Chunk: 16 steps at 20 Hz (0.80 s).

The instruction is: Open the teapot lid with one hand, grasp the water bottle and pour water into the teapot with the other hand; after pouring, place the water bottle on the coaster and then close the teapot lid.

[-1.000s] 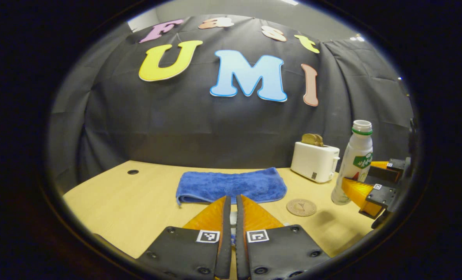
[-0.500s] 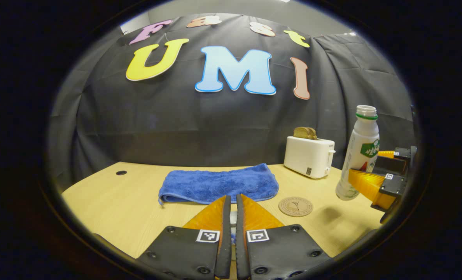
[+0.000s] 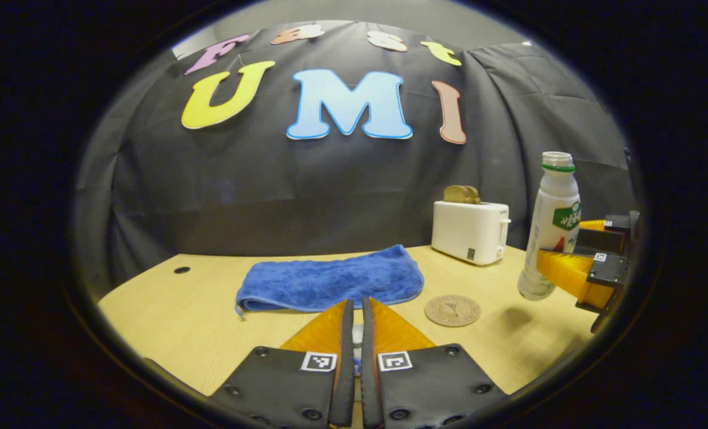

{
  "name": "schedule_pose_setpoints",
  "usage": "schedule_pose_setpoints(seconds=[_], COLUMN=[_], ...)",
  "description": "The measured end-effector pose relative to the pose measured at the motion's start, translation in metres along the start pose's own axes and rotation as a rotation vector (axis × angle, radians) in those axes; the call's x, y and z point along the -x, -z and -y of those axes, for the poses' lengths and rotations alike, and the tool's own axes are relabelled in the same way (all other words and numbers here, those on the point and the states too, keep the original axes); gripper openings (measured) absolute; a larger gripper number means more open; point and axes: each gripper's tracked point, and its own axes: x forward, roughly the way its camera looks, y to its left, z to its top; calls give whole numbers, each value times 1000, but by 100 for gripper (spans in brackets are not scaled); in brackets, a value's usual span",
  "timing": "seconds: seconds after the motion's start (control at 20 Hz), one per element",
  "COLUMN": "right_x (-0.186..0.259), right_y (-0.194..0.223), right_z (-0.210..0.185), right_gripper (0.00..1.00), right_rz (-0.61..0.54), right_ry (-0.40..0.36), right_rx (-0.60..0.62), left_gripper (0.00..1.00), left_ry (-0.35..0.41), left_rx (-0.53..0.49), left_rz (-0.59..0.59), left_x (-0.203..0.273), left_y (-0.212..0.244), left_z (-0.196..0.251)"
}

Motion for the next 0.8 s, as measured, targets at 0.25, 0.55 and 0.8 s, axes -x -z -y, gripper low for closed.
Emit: schedule_pose_setpoints(seconds=[0.25, 0.55, 0.8], right_x=[0, -10, -38], right_y=[1, 2, -5], right_z=[4, -1, -15], right_gripper=[78, 78, 78], right_rz=[7, -11, -37], right_ry=[12, -1, -33], right_rx=[5, -12, -59], left_gripper=[17, 29, 35], left_ry=[-7, 0, -4], left_rx=[12, 13, 32], left_rz=[-26, 39, 74], left_x=[-2, 11, 25], left_y=[10, -10, -21], left_z=[-1, 4, 0])
